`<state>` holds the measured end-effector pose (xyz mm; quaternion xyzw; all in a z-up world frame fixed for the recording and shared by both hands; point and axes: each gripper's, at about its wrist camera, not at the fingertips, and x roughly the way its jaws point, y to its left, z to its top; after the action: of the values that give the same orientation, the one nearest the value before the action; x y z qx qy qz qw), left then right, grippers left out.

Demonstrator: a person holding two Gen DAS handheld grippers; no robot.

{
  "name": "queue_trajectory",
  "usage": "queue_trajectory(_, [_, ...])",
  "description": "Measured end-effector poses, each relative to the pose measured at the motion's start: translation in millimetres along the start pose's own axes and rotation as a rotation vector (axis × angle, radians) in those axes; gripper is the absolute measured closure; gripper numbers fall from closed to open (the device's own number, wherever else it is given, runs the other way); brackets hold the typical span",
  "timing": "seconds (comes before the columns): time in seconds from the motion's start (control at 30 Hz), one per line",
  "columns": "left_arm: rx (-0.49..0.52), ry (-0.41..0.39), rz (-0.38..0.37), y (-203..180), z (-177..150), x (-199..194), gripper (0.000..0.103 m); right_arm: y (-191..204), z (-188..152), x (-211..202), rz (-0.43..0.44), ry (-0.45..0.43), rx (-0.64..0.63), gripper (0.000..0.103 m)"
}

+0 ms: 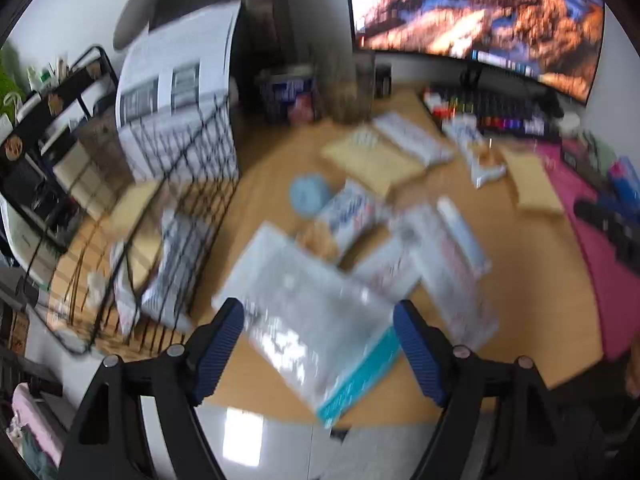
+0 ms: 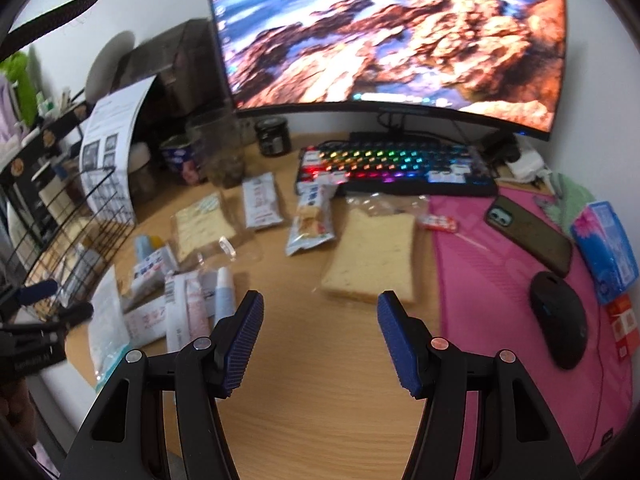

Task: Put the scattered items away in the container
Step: 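Withdraw both open tools from the basket back over the desk items, then grasp the snack bar packet with the left tool and lift it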

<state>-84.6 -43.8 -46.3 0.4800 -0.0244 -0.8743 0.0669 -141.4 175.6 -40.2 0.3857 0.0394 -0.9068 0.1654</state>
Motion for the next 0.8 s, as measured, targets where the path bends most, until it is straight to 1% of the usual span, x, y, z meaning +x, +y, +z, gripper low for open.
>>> queue_trajectory(0.1, [-0.044, 0.051, -0.054, 7.3, -10.5, 3.6, 0.022, 7.0, -1.2, 4.6, 0.014, 0.000, -0.009, 0.043])
queue_trajectory(0.23, [-0.139, 0.104, -0.087, 18.7, -14.1, 20.4, 0.022, 23.6, -2.8, 12.1, 0.069, 0.008, -0.030, 0.043])
queue_trajectory(0.33, [-0.180, 0.111, -0.108, 21.1, -11.7, 26.5, 0.022, 34.8, -4.5, 11.9, 0.084, 0.003, -0.070, 0.043])
queue_trajectory(0.37, [-0.170, 0.095, -0.123, 17.9, -7.0, 25.5, 0.022, 35.6, -4.5, 11.1, 0.087, -0.003, -0.083, 0.043])
queue_trajectory(0.43, [-0.136, 0.068, -0.117, 9.7, 2.4, 22.9, 0.022, 30.4, -3.2, 8.9, 0.073, -0.021, -0.095, 0.043])
queue_trajectory(0.53, [-0.067, 0.017, -0.122, -9.1, 24.2, 21.6, 0.022, 6.3, 4.0, 12.0, 0.032, -0.027, -0.053, 0.043])
queue_trajectory(0.63, [-0.019, -0.002, -0.145, -21.4, 44.7, 31.4, 0.022, -17.3, 13.5, 18.7, 0.000, -0.036, -0.016, 0.043])
queue_trajectory(0.67, [-0.004, -0.002, -0.141, -24.2, 50.6, 36.3, 0.022, -23.7, 18.2, 23.2, -0.007, -0.031, -0.012, 0.043])
queue_trajectory(0.73, [0.008, -0.006, -0.123, -23.8, 58.8, 43.2, 0.022, -28.8, 24.4, 29.4, 0.024, -0.025, -0.019, 0.043])
queue_trajectory(0.8, [-0.012, -0.004, -0.120, -17.8, 63.2, 47.5, 0.022, -25.6, 30.2, 35.7, 0.092, -0.024, -0.039, 0.043])
